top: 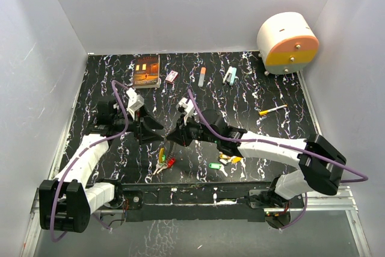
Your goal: Put the keys on the keyring
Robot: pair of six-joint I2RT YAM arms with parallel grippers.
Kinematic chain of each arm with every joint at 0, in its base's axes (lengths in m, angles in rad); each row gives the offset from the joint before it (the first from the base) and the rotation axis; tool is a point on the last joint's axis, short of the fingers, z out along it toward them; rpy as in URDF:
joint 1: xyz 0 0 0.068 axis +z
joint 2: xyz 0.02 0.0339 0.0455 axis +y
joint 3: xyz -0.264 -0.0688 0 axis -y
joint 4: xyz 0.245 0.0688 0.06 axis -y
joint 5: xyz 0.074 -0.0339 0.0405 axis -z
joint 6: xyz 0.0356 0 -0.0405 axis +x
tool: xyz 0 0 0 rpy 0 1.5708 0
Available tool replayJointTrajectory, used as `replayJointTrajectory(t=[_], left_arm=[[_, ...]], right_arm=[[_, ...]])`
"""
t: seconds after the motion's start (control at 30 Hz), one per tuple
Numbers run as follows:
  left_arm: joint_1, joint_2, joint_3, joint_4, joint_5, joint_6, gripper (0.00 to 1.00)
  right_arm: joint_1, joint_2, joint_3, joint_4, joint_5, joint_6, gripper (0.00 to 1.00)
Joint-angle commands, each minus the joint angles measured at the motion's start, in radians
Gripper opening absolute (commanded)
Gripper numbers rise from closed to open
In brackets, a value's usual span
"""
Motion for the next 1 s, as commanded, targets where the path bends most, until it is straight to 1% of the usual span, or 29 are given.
replayJointTrajectory(t=[0.0, 0.1, 0.17, 0.43, 0.53, 0.57, 0.7, 0.87, 0.97], left_arm=[[-0.02, 0.004, 0.023, -0.046, 0.061, 0.062, 0.62], [-0.043, 0.008, 0.024, -0.091, 0.078, 0.104, 0.56], [-0.057, 0.012, 0.025, -0.128, 0.081, 0.142, 0.54], [-0.064, 0.015, 0.032, -0.169, 0.09, 0.19, 0.53], [-0.066, 0.017, 0.032, -0.174, 0.093, 0.201, 0.51], [-0.066, 0.017, 0.034, -0.18, 0.095, 0.207, 0.5], [-0.066, 0.017, 0.04, -0.207, 0.101, 0.24, 0.4], [-0.066, 0.018, 0.043, -0.212, 0.078, 0.253, 0.37], [-0.066, 0.016, 0.051, -0.211, 0.054, 0.257, 0.32]], right_arm=[[0.015, -0.056, 0.069, 0.07, 0.028, 0.015, 0.08], [0.02, -0.057, 0.078, 0.064, 0.041, 0.015, 0.08], [0.022, -0.054, 0.088, 0.053, 0.049, 0.016, 0.08], [0.029, -0.05, 0.109, 0.045, 0.054, 0.021, 0.08], [0.032, -0.048, 0.117, 0.043, 0.05, 0.025, 0.08], [0.033, -0.047, 0.12, 0.043, 0.05, 0.026, 0.08], [0.033, -0.045, 0.126, 0.044, 0.042, 0.037, 0.08], [0.036, -0.045, 0.133, 0.043, 0.022, 0.046, 0.08], [0.037, -0.054, 0.127, 0.042, 0.017, 0.046, 0.08]])
